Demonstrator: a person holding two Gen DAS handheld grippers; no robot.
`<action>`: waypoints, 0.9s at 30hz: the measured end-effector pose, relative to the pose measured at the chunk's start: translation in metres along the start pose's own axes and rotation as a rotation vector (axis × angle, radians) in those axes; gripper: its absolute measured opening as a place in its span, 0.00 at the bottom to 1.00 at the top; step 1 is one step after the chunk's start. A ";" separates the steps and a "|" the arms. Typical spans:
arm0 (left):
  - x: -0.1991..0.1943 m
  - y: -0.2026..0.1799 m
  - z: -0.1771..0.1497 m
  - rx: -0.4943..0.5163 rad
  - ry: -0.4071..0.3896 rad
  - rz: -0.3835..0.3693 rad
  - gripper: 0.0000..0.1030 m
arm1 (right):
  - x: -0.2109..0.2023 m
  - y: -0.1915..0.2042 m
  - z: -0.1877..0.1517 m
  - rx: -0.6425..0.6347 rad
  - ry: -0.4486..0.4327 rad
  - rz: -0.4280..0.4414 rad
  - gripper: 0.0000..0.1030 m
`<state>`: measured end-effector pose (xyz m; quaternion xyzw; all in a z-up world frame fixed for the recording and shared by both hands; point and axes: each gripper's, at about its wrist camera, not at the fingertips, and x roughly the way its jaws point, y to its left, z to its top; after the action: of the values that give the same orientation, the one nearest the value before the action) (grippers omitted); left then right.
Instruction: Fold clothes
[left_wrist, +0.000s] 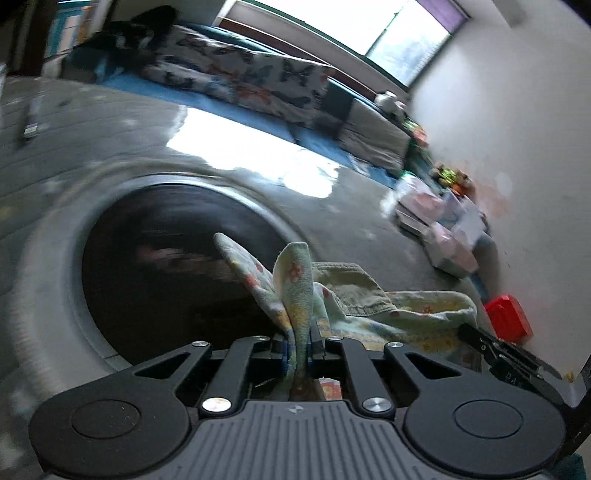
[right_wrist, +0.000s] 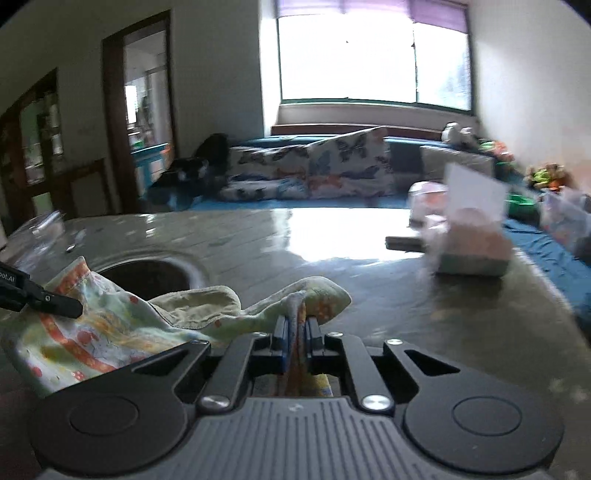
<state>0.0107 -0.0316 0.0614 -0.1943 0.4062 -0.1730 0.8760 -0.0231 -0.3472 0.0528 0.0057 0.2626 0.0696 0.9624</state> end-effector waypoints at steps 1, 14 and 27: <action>0.008 -0.009 0.002 0.013 0.007 -0.012 0.09 | -0.002 -0.008 0.002 0.006 -0.007 -0.022 0.07; 0.093 -0.103 0.016 0.171 0.069 -0.095 0.09 | -0.014 -0.103 0.004 0.103 -0.037 -0.241 0.07; 0.112 -0.104 0.011 0.259 0.064 0.073 0.37 | 0.005 -0.146 -0.026 0.185 0.072 -0.368 0.12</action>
<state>0.0724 -0.1708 0.0458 -0.0591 0.4149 -0.1980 0.8861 -0.0132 -0.4914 0.0213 0.0434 0.2988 -0.1314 0.9442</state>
